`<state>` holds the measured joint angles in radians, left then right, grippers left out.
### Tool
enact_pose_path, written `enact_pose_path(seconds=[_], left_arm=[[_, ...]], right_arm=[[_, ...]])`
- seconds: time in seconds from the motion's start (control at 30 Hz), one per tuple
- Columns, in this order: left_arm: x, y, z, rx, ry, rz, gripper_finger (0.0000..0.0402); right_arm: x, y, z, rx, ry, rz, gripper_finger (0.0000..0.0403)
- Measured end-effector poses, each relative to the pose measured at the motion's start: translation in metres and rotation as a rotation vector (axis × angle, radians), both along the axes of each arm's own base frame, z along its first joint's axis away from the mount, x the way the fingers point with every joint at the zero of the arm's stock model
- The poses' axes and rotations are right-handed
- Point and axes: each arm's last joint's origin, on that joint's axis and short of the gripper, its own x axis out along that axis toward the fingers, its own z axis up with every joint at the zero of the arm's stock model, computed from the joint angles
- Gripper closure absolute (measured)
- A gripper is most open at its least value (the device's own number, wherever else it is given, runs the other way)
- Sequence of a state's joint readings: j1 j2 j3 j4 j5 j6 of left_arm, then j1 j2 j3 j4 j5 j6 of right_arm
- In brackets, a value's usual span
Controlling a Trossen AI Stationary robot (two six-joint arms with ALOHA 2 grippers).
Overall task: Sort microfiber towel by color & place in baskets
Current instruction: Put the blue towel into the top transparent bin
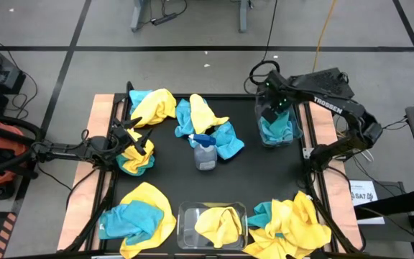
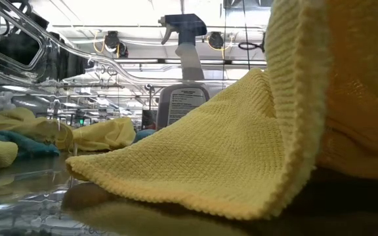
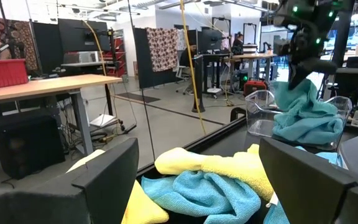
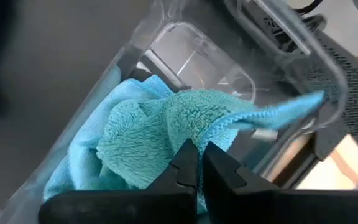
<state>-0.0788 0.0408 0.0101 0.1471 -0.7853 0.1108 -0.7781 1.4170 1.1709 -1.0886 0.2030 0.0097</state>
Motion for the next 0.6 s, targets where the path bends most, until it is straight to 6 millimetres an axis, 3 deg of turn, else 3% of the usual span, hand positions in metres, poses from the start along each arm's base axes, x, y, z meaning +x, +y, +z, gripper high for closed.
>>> enact_pose_path(seconds=[0.6], left_arm=[[0.000, 0.000, -0.003, 0.003, 0.033, 0.000, 0.0063]], right_arm=[[-0.005, -0.009, -0.070, 0.056, -0.055, -0.037, 0.0403]])
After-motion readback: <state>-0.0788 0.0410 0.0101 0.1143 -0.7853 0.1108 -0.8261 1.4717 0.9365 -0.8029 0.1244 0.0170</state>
